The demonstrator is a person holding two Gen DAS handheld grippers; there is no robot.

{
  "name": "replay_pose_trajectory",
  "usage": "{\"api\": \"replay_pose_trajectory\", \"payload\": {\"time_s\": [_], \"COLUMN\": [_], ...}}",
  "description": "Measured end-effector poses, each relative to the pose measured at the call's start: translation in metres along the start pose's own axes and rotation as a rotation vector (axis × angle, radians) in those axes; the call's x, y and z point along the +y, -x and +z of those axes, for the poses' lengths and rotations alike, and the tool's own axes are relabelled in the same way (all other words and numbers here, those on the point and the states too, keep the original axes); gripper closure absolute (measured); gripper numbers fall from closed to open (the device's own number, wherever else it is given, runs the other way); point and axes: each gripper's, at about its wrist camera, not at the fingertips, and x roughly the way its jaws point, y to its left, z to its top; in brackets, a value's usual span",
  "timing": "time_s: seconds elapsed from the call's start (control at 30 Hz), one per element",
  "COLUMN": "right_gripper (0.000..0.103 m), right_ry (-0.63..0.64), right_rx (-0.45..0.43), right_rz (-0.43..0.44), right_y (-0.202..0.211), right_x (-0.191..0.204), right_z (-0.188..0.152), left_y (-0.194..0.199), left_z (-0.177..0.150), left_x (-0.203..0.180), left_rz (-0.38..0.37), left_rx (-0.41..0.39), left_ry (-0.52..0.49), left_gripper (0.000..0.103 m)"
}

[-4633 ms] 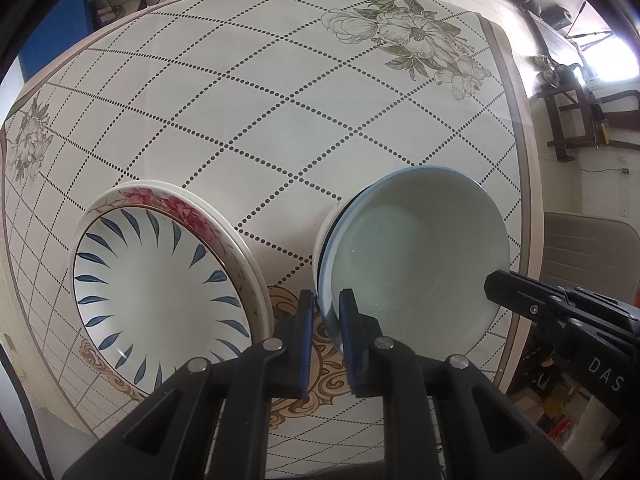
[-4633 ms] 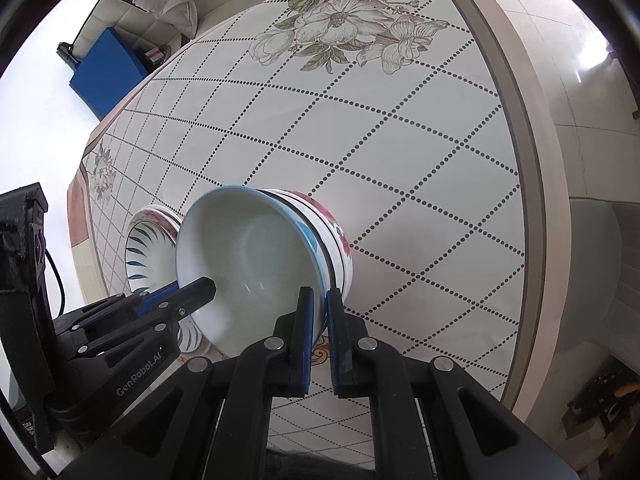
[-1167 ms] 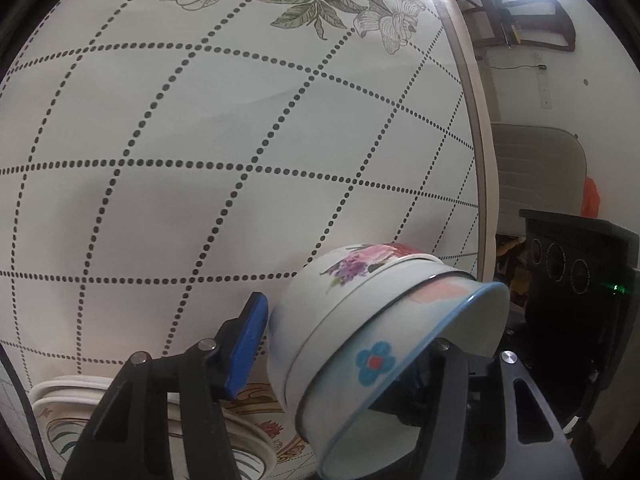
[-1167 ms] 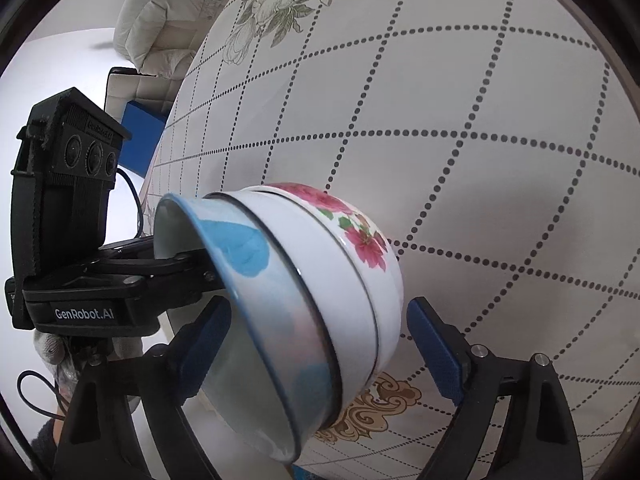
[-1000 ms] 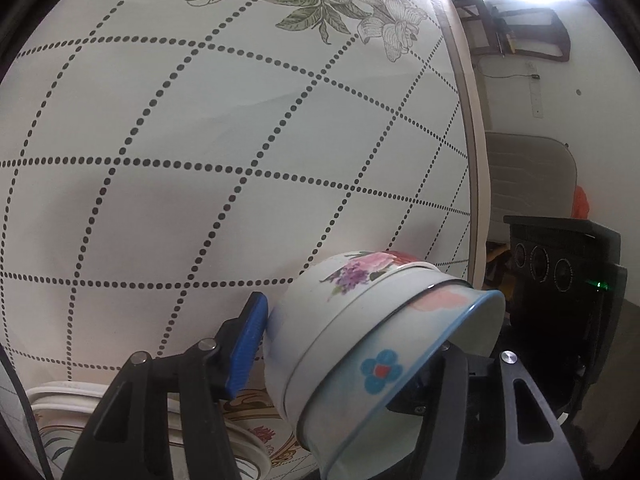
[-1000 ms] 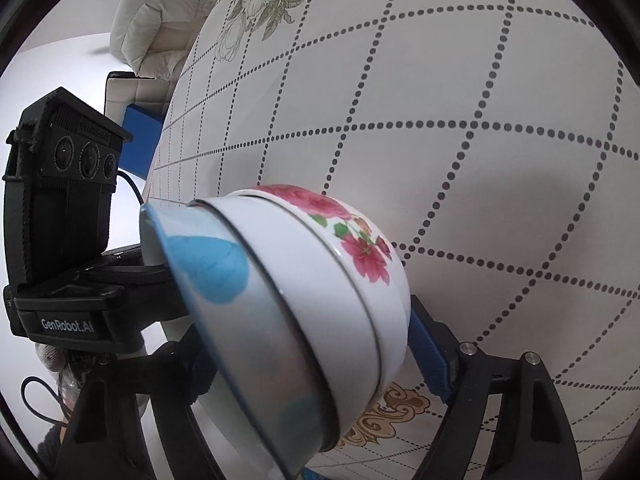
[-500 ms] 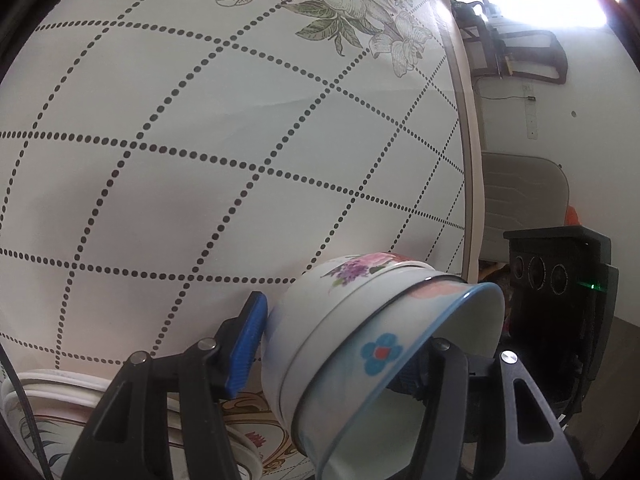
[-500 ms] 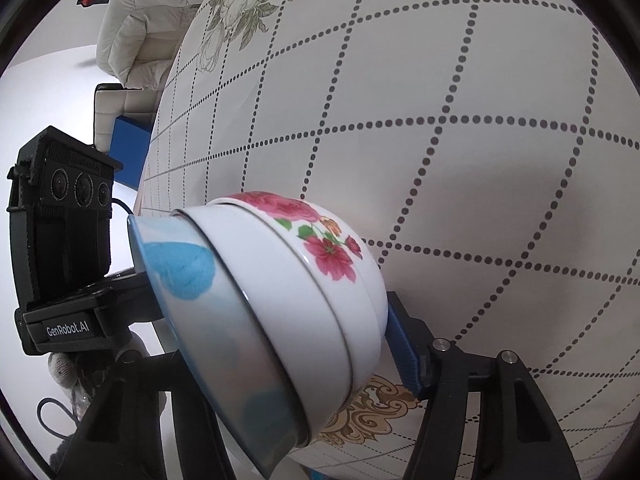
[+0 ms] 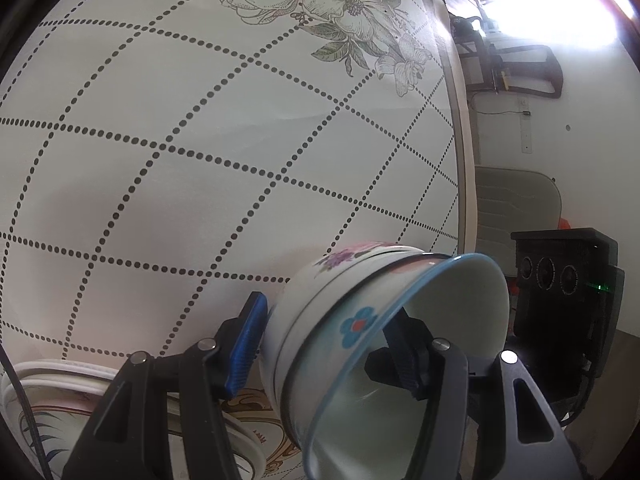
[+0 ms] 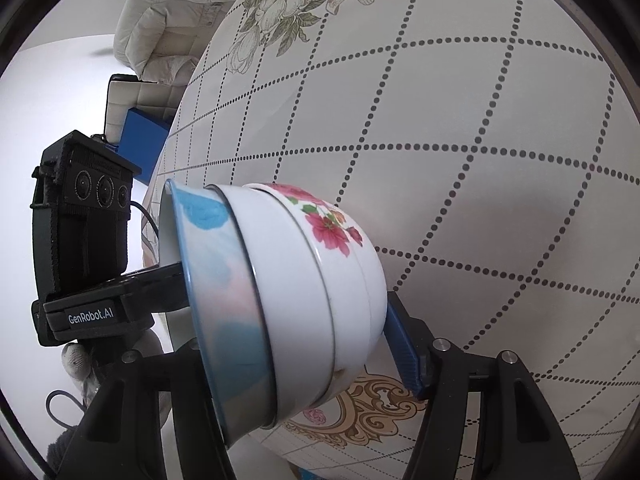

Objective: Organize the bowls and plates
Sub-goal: 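Lift the nested bowls and carry them over the plate stack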

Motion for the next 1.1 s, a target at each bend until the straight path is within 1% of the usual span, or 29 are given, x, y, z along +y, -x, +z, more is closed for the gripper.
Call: {"api": "replay_pose_trajectory", "payload": {"time_s": [0.1, 0.13, 0.27, 0.57, 0.67, 0.9, 1.1], "right_gripper": [0.038, 0.038, 0.038, 0.038, 0.038, 0.038, 0.038], "right_ry": [0.009, 0.017, 0.023, 0.047, 0.058, 0.09, 0.13], "right_rx": [-0.001, -0.001, 0.001, 0.008, 0.026, 0.076, 0.12], "right_rz": [0.001, 0.0, 0.006, 0.013, 0.009, 0.019, 0.034], "right_y": [0.002, 0.01, 0.011, 0.018, 0.018, 0.004, -0.015], "right_x": [0.002, -0.002, 0.004, 0.027, 0.037, 0.067, 0.094], "right_z": [0.0, -0.004, -0.004, -0.007, -0.012, -0.024, -0.037], "left_y": [0.004, 0.006, 0.012, 0.032, 0.038, 0.063, 0.086], "left_z": [-0.001, -0.002, -0.004, -0.016, -0.023, -0.047, -0.07], "left_x": [-0.002, -0.003, -0.006, -0.012, -0.01, 0.007, 0.033], "left_rz": [0.0, 0.002, 0.009, 0.031, 0.044, 0.068, 0.081], "left_rx": [-0.007, -0.01, -0.017, -0.036, -0.042, -0.069, -0.098], "left_ry": [0.0, -0.001, -0.002, 0.009, 0.023, 0.065, 0.112], "left_gripper": [0.047, 0.047, 0.047, 0.047, 0.047, 0.047, 0.047]}}
